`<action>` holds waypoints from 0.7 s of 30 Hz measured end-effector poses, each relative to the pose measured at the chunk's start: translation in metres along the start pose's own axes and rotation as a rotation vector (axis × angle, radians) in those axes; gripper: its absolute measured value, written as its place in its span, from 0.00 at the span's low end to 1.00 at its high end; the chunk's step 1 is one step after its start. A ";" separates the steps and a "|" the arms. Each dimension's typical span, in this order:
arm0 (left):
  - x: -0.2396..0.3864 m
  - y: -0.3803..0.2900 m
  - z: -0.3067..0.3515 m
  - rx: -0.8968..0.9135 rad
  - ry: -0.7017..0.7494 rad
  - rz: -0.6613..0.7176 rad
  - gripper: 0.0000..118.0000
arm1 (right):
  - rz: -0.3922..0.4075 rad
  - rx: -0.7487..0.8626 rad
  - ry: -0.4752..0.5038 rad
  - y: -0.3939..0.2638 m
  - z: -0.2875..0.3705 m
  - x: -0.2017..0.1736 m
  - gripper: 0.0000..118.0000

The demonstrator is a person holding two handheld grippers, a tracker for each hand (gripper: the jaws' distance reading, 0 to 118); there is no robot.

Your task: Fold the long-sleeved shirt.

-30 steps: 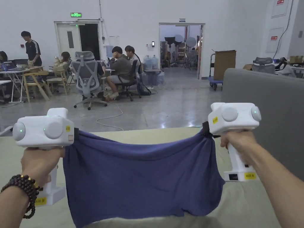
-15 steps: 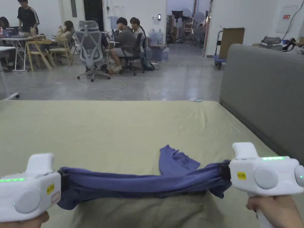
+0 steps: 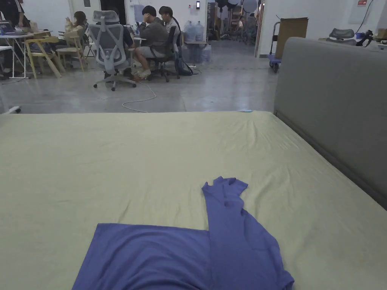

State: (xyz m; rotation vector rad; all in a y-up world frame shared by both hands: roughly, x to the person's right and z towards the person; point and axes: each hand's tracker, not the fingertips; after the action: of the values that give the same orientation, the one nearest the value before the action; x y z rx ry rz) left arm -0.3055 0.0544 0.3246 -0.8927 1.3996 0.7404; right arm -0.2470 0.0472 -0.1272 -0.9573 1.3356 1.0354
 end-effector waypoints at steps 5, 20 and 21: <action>-0.012 0.010 0.014 0.092 -0.044 0.074 1.00 | -0.078 0.144 0.002 0.001 0.017 0.009 0.88; 0.010 0.033 0.051 0.201 -0.200 0.116 0.00 | -0.138 0.279 0.055 0.028 0.043 0.011 0.00; 0.011 0.038 0.048 0.210 -0.194 0.112 0.00 | -0.142 0.266 0.065 0.029 0.041 0.011 0.00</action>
State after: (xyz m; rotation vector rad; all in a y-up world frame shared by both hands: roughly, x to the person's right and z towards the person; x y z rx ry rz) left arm -0.3137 0.1137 0.3089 -0.5674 1.3334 0.7294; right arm -0.2635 0.0951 -0.1359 -0.8759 1.3968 0.7040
